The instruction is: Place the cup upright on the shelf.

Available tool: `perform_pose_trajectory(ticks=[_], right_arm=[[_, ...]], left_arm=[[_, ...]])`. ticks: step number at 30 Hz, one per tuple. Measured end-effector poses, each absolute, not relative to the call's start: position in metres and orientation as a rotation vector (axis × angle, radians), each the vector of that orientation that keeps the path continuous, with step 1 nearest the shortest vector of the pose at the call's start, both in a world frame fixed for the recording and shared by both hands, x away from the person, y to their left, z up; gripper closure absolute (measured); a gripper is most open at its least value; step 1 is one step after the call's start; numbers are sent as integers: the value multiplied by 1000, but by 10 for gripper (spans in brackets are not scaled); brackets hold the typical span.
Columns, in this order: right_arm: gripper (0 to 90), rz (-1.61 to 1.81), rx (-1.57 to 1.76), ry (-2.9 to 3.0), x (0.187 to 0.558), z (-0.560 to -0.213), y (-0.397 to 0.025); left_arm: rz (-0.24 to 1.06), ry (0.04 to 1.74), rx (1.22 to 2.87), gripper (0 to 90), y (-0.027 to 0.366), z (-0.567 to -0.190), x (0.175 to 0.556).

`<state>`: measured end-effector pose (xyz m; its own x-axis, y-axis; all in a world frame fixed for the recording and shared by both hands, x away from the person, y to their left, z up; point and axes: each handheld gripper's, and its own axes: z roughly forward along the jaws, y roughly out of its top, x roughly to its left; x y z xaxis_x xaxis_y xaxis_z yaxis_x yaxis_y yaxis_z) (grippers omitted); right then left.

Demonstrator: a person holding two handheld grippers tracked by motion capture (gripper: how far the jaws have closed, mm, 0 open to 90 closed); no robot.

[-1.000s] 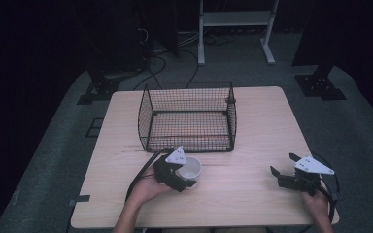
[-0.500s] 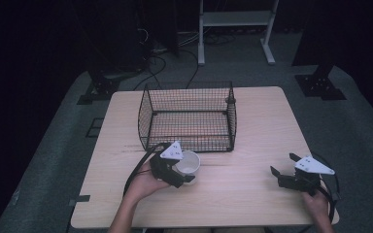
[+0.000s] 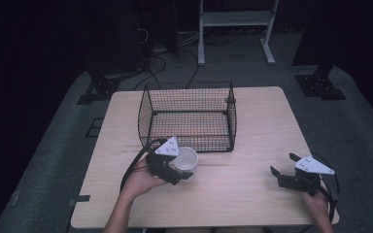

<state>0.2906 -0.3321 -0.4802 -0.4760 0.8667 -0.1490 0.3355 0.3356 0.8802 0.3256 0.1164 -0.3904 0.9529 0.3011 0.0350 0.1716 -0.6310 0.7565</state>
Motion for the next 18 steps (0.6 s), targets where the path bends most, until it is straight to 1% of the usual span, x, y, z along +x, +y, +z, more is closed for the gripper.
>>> perform_pose_trajectory(ticks=[18], right_arm=[[131, 1093, 1058, 1972, 291, -480, -333]], left_arm=[[184, 332, 2271, 209, 127, -369, 341]])
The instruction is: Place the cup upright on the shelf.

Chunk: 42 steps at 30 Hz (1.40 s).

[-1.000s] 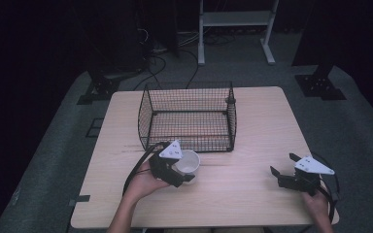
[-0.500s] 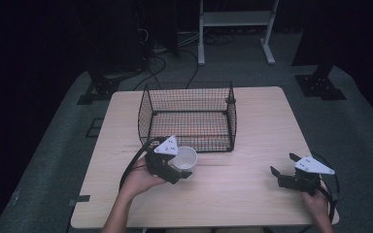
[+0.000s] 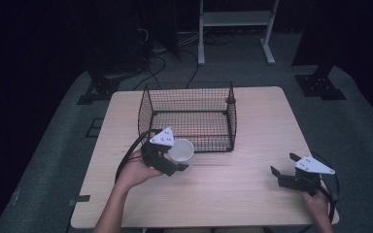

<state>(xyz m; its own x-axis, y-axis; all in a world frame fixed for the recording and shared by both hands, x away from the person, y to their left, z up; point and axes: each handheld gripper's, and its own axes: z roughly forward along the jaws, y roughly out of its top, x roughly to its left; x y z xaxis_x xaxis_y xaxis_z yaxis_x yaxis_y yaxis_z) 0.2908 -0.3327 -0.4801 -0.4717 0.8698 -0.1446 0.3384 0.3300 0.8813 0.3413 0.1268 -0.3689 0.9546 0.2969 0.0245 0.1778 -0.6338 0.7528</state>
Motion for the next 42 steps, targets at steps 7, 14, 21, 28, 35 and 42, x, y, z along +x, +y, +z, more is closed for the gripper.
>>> perform_pose_trajectory(ticks=[7, 14, 21, 28, 35, 42], right_arm=[[131, 1094, 1060, 1973, 291, -480, -333], [131, 1096, 1060, 1972, 291, -480, -333], [131, 1099, 1065, 1971, 291, -480, -333], [131, 1100, 1067, 1969, 291, -480, -333], [131, 1100, 1072, 1967, 291, -480, -334], [131, 1098, 1071, 1968, 291, -480, -333]], left_arm=[[188, 317, 2281, 209, 126, -361, 345], [183, 309, 2287, 209, 124, -354, 350], [187, 299, 2277, 209, 123, -340, 357], [191, 293, 2281, 209, 123, -331, 363], [194, 306, 2279, 209, 124, -320, 374], [199, 304, 2279, 210, 122, -310, 387]])
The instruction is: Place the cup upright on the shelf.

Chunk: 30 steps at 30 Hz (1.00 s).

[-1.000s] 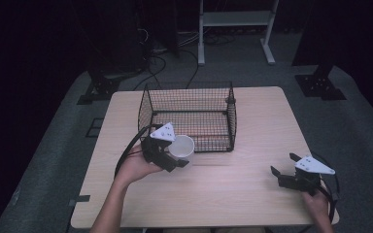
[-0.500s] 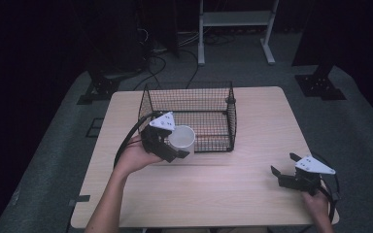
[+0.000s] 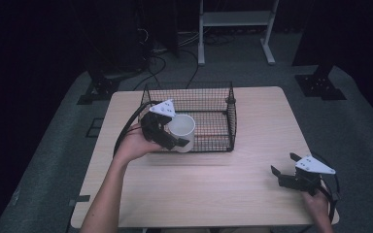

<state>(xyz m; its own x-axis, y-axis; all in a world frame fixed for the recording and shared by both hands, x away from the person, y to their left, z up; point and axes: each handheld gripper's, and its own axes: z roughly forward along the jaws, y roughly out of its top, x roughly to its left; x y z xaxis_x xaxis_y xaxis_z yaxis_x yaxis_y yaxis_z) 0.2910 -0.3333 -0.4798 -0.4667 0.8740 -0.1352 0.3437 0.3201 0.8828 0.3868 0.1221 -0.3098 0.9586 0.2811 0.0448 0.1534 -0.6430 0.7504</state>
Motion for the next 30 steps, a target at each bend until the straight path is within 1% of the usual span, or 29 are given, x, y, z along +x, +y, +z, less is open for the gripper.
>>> perform_pose_trajectory(ticks=[17, 30], right_arm=[[131, 1105, 1074, 1962, 291, -480, -334], [131, 1109, 1071, 1962, 291, -480, -335]], left_arm=[[190, 339, 2275, 210, 120, -299, 423], [201, 370, 2283, 210, 118, -298, 449]])
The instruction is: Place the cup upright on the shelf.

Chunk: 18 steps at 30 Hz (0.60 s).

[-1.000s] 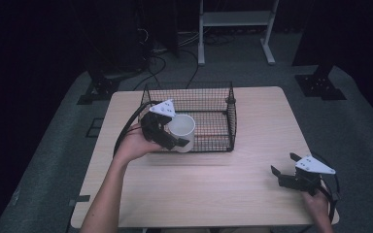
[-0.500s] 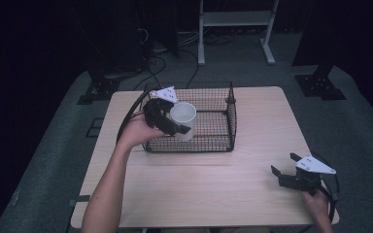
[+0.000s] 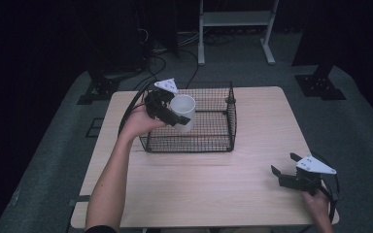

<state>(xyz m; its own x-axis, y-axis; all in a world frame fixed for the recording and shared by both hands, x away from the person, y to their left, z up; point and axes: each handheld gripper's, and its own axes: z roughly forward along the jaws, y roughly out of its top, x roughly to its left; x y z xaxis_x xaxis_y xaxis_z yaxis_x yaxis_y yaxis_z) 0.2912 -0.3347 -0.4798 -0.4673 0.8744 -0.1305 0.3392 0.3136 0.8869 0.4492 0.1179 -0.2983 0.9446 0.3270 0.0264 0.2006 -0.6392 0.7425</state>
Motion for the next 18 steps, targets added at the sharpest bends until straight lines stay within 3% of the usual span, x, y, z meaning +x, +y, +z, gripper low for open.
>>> perform_pose_trajectory(ticks=[18], right_arm=[[131, 1115, 1071, 1960, 291, -480, -335]], left_arm=[[191, 447, 2303, 210, 105, -323, 484]])
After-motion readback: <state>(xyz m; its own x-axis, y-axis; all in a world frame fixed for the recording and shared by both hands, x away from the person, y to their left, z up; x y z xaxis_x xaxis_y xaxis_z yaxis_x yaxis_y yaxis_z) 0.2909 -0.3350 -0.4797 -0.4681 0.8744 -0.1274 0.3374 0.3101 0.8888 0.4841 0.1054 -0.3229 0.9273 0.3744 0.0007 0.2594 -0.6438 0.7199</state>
